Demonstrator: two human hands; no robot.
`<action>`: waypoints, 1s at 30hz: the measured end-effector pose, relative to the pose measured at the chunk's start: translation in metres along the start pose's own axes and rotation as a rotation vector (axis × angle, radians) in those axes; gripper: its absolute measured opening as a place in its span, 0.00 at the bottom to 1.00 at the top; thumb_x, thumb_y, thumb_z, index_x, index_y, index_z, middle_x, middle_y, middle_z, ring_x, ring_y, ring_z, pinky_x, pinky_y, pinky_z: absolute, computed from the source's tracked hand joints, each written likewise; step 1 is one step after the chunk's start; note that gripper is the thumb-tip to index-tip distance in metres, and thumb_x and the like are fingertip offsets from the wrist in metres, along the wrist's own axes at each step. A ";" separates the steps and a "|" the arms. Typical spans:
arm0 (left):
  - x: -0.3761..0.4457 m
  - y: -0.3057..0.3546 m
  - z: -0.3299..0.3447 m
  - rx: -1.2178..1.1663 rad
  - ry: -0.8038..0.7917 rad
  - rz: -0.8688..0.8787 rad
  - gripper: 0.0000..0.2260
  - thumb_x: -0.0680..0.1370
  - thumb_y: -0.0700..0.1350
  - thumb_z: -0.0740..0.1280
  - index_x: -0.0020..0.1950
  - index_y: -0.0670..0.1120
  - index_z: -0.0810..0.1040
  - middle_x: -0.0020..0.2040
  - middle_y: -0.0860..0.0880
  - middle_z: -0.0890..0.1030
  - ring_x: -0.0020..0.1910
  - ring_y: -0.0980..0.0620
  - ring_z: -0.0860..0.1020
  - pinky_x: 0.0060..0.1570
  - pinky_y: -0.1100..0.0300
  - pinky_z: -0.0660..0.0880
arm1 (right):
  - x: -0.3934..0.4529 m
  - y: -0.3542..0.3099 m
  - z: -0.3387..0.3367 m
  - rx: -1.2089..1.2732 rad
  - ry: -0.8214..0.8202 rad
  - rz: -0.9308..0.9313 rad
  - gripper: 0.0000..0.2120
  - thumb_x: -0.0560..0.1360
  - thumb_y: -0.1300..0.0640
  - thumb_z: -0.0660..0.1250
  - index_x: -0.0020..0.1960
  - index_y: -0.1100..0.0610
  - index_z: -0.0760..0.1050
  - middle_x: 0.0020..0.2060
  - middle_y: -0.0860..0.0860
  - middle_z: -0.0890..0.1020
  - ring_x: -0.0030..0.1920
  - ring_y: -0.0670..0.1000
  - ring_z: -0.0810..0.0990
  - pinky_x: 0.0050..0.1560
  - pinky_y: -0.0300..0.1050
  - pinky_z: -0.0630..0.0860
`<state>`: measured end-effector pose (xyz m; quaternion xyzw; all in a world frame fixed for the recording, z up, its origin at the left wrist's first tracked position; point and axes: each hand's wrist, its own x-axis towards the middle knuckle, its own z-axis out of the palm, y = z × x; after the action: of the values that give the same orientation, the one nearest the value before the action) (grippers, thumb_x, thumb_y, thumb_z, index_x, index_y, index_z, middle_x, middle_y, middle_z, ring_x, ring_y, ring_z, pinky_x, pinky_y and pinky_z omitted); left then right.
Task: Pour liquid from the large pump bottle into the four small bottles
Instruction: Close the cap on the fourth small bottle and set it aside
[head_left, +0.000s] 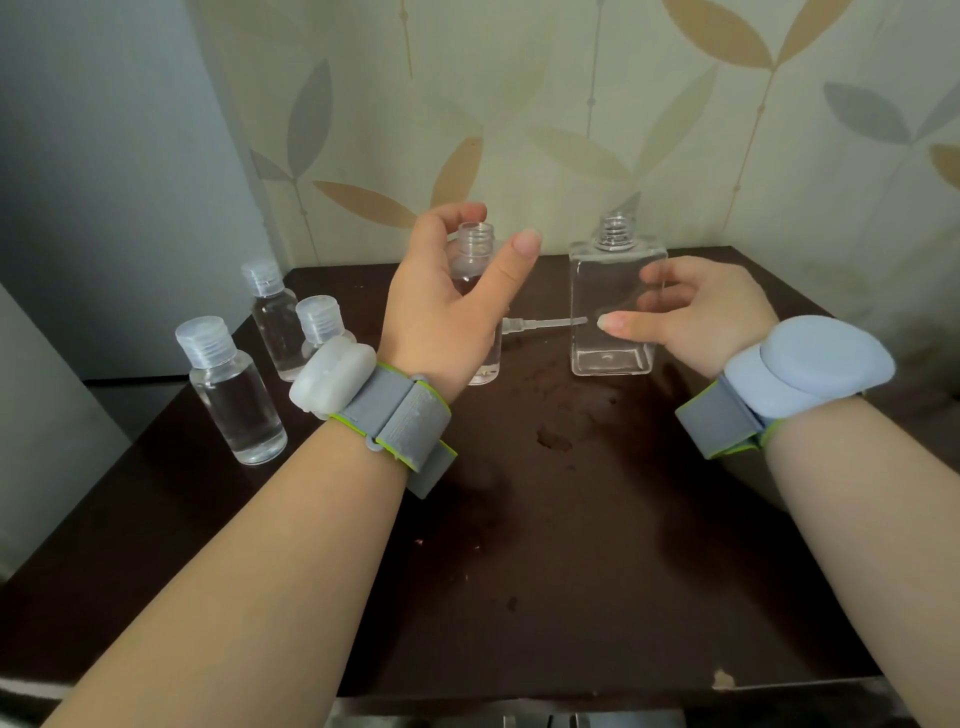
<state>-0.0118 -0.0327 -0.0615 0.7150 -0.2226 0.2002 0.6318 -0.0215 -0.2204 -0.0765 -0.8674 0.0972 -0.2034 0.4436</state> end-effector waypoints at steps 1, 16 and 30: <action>0.000 0.000 0.000 0.002 0.003 0.001 0.12 0.73 0.51 0.67 0.52 0.52 0.68 0.31 0.54 0.74 0.28 0.55 0.73 0.35 0.64 0.74 | 0.000 0.000 0.000 -0.002 -0.015 0.001 0.27 0.62 0.50 0.77 0.58 0.52 0.74 0.46 0.49 0.79 0.49 0.49 0.77 0.50 0.40 0.68; 0.004 -0.005 -0.002 -0.001 0.010 -0.025 0.16 0.68 0.56 0.65 0.52 0.53 0.68 0.35 0.53 0.75 0.27 0.61 0.74 0.39 0.64 0.74 | -0.009 -0.011 -0.007 -0.011 -0.129 -0.122 0.21 0.60 0.49 0.76 0.50 0.38 0.73 0.37 0.40 0.77 0.43 0.45 0.78 0.50 0.39 0.72; 0.002 -0.005 0.000 -0.008 -0.006 0.005 0.13 0.70 0.54 0.66 0.51 0.53 0.68 0.33 0.53 0.75 0.29 0.57 0.74 0.37 0.64 0.74 | -0.009 -0.022 -0.015 0.158 0.139 -0.216 0.14 0.67 0.56 0.73 0.49 0.48 0.73 0.37 0.40 0.77 0.37 0.39 0.75 0.46 0.34 0.73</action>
<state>-0.0071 -0.0320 -0.0641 0.7123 -0.2271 0.1988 0.6336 -0.0365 -0.2149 -0.0532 -0.8191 0.0175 -0.3165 0.4782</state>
